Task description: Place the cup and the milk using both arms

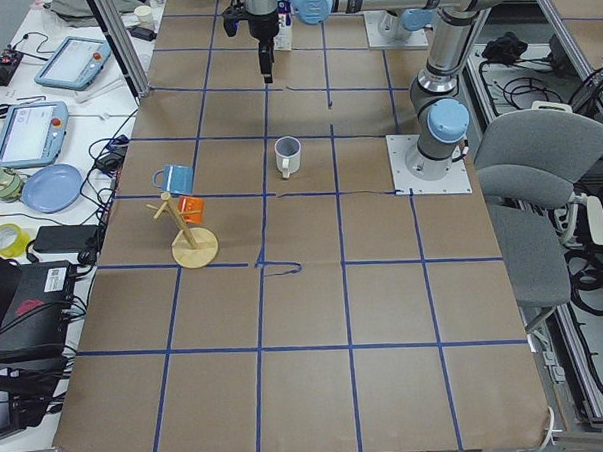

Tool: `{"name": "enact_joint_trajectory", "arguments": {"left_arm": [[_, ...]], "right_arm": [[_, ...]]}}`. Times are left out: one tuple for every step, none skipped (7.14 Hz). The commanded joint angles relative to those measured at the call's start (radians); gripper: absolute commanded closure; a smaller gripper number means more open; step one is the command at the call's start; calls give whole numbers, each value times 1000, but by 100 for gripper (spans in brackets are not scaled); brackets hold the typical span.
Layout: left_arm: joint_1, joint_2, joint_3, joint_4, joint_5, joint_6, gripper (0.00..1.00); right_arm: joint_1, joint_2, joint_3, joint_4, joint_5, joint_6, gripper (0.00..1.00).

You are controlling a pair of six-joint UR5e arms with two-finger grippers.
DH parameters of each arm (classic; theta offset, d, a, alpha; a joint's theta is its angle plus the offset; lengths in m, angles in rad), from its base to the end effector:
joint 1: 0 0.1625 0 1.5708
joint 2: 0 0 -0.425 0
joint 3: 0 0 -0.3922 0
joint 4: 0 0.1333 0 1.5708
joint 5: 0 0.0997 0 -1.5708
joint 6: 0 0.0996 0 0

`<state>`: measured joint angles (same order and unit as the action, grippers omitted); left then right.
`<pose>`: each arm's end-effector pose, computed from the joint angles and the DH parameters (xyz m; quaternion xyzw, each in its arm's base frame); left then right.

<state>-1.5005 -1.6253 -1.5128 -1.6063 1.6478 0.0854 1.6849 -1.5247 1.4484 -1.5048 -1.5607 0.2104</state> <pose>-0.0894 -0.5194 0.4858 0.0082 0.9991 0.0189 0.0371 0.1917 -0.4927 0.5184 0.0481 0.9988 -0.0043 0.0058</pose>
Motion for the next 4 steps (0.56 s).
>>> {"name": "enact_joint_trajectory", "arguments": {"left_arm": [[2, -4, 0, 2, 0, 1, 0], [0, -5, 0, 0, 1, 1, 0], [0, -11, -1, 2, 1, -2, 0], [0, -13, 0, 2, -3, -3, 0]], "right_arm": [[-1, 0, 0, 0, 1, 0, 0], [-1, 0, 0, 0, 1, 0, 0], [1, 0, 0, 0, 1, -2, 0], [-1, 0, 0, 0, 1, -2, 0]]}}
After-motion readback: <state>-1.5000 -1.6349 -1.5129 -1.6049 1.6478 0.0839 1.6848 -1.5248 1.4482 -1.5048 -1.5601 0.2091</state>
